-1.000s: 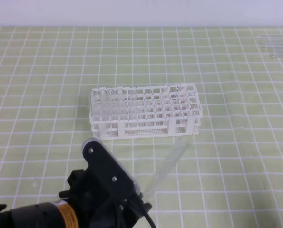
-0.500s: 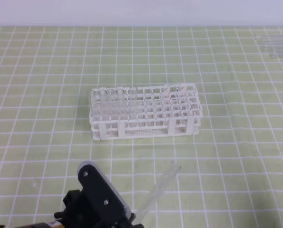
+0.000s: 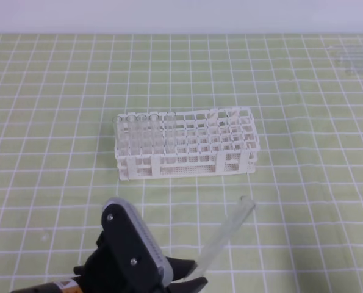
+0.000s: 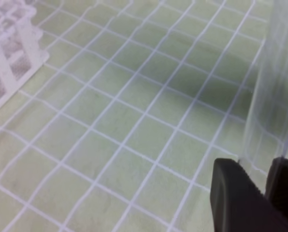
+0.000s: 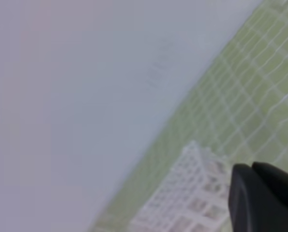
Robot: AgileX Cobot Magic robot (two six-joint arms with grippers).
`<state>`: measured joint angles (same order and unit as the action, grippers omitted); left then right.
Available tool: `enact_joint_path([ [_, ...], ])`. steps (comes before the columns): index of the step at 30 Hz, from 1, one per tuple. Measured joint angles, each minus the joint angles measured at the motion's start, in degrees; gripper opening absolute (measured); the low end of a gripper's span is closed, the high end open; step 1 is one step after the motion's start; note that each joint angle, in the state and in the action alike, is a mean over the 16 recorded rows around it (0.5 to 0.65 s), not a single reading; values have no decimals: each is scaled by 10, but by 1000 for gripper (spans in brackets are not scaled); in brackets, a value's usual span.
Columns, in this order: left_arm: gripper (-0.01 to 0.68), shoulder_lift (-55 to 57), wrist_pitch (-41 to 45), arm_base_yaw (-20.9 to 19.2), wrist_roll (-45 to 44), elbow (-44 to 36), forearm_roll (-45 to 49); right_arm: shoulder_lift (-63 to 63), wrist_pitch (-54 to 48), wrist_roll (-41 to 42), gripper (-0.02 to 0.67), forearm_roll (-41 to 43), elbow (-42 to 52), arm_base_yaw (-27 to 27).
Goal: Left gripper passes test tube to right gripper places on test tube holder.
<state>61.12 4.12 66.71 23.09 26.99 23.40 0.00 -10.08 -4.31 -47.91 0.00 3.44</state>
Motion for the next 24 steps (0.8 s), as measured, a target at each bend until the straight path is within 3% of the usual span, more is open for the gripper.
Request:
enact_joint_path([
  [10,111,8,-25,0,-5,0,6,0,-38,46,-17,-148,0,0],
  [24,108,9,-43,0,6,0,6,20,-164,398,-17,-376,-58,0],
])
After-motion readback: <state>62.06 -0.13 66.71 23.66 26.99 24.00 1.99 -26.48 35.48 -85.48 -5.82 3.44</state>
